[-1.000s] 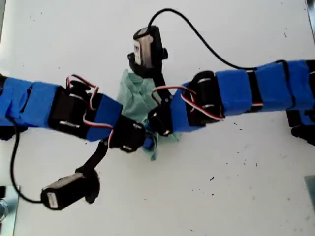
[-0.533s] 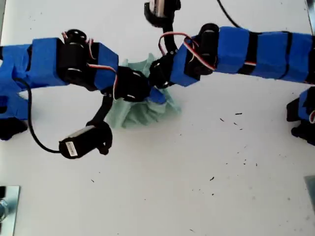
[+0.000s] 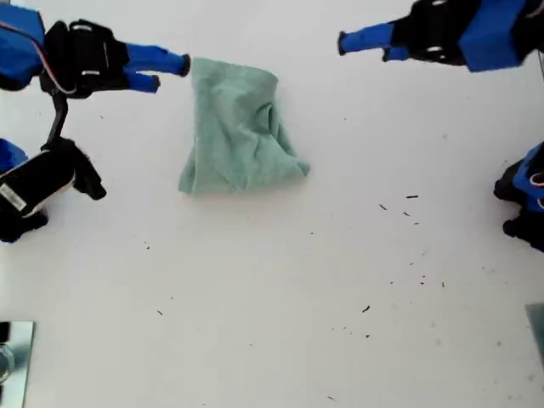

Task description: Fold t shirt

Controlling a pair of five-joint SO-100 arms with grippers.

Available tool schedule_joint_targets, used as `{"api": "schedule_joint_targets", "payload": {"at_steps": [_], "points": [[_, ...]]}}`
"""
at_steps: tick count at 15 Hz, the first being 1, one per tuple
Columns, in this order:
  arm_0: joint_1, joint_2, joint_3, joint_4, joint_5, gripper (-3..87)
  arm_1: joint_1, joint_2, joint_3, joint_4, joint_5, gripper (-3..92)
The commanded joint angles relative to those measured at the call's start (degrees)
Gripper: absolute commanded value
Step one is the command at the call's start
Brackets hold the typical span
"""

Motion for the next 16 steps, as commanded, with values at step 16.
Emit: {"api": "schedule_joint_targets", "payload": {"at_steps": [16], "points": [[43.2,63.6,61.3,0.2,-17.0,11.7,-22.3,61.1,69.3,8.3,9.8,16.4]]}}
